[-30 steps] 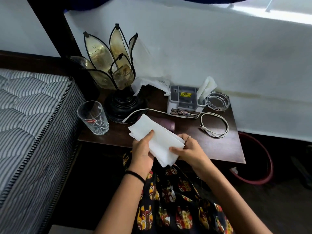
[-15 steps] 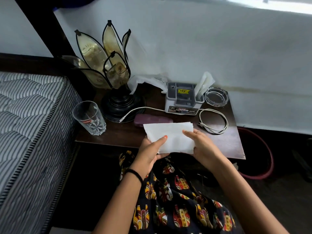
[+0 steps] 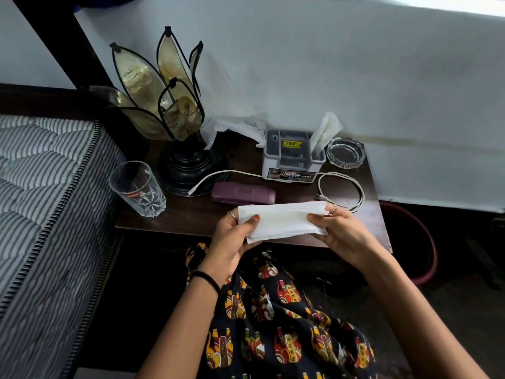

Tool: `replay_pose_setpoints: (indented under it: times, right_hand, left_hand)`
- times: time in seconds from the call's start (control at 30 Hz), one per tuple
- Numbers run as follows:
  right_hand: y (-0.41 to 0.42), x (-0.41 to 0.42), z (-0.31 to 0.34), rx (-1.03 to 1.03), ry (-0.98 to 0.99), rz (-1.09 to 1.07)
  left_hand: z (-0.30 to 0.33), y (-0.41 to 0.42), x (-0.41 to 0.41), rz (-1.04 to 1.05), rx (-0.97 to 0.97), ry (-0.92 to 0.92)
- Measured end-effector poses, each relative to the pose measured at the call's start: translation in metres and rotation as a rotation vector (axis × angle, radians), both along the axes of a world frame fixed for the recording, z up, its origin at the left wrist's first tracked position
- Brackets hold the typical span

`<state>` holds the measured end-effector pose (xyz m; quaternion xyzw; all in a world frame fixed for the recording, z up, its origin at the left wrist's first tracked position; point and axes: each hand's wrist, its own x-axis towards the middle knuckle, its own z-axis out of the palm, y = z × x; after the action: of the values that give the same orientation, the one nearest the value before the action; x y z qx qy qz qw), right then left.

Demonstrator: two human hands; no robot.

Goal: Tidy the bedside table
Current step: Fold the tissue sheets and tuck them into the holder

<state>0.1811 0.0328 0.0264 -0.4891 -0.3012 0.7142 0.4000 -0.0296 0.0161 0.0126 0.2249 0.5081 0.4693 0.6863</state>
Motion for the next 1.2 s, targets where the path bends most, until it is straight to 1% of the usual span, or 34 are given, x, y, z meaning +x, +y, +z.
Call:
replay_pose_setpoints:
  times: [0.17, 0.3, 0.4, 0.53, 0.6, 0.63, 0.73, 0.77, 0.8, 0.9, 1.0, 1.13, 1.2]
  right_hand:
    - [0.002, 0.011, 0.004, 0.055, -0.042, 0.067]
    - [0.005, 0.015, 0.006, 0.081, -0.117, 0.054]
    - [0.008, 0.013, 0.009, 0.15, -0.223, 0.01]
    - [0.014, 0.007, 0.019, 0.25, -0.36, -0.017]
    - [0.017, 0.001, 0.026, 0.262, -0.361, -0.022]
    - [0.018, -0.003, 0.029, 0.251, -0.326, -0.036]
    - [0.019, -0.019, 0.035, 0.126, -0.063, -0.19]
    - [0.019, -0.024, 0.035, 0.075, -0.007, -0.224]
    - [0.017, -0.029, 0.034, 0.03, -0.005, -0.22]
    - [0.011, -0.042, 0.029, -0.03, -0.128, -0.067]
    - [0.003, -0.049, 0.021, -0.006, -0.2, 0.05]
    - [0.004, -0.052, 0.016, 0.074, -0.298, 0.026]
    - [0.01, -0.053, 0.019, 0.103, -0.351, 0.011]
  left_hand:
    - [0.001, -0.001, -0.001, -0.076, 0.127, 0.084]
    - [0.001, -0.003, -0.002, -0.148, 0.148, 0.125]
    - [0.002, -0.004, -0.003, -0.263, 0.125, 0.108]
    - [0.003, -0.006, -0.005, -0.425, 0.115, -0.009]
    - [0.004, -0.006, -0.005, -0.402, 0.1, -0.028]
    - [0.004, -0.005, -0.005, -0.36, 0.091, -0.018]
    - [0.003, -0.004, -0.004, -0.221, 0.104, 0.047]
    - [0.003, -0.004, -0.005, -0.188, 0.119, 0.052]
    - [0.003, -0.004, -0.006, -0.159, 0.132, 0.058]
    - [0.002, -0.005, -0.008, -0.095, 0.159, 0.109]
    - [0.001, -0.005, -0.007, -0.074, 0.171, 0.172]
    - [0.001, -0.006, -0.006, -0.043, 0.184, 0.244]
    - [0.001, -0.005, -0.006, -0.018, 0.182, 0.241]
